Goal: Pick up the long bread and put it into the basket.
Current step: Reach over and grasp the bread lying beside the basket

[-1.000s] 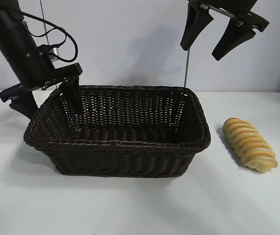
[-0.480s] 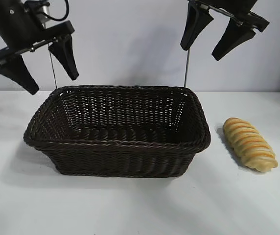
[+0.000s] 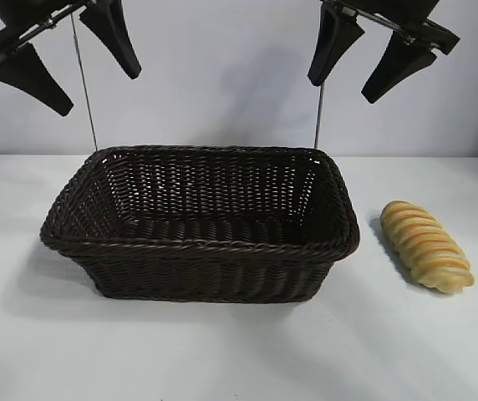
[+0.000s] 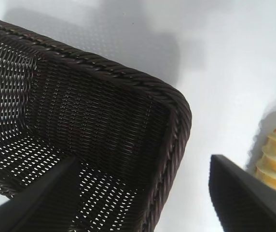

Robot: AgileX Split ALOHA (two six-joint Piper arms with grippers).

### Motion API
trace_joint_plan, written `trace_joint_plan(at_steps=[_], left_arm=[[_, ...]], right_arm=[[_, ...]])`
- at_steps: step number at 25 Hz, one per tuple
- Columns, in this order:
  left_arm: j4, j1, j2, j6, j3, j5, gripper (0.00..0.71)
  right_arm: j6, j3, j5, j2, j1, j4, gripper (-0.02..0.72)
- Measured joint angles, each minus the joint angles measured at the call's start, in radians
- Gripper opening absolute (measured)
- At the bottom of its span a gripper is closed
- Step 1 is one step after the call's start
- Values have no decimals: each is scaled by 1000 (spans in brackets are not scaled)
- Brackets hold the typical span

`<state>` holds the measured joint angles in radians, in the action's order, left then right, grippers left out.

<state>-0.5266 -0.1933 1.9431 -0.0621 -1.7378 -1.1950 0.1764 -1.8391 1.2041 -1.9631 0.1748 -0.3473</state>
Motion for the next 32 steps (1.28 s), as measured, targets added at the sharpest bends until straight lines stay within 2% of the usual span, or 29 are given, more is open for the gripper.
trace_joint_plan(at_steps=[12,14,20,22,25,32], left_arm=[[-3,0,0,7,0,20,624],[-3,0,0,7,0,20,624],[-3,0,0,8,0,21,624],[-3,0,0,8,0,21,624],[-3,0,0,8,0,21,624],[-3,0,0,9,0,21,624]], right_arm=[[-8,0,2,0,0,15,538],[-22,0,9,0,0,56,538],[-97,0,29,0,0,316,538],[-131,0,30,0,-5,368,538],[-155,0,30,0,-19,395,538],[-156,58,30,0,-23,419,538]])
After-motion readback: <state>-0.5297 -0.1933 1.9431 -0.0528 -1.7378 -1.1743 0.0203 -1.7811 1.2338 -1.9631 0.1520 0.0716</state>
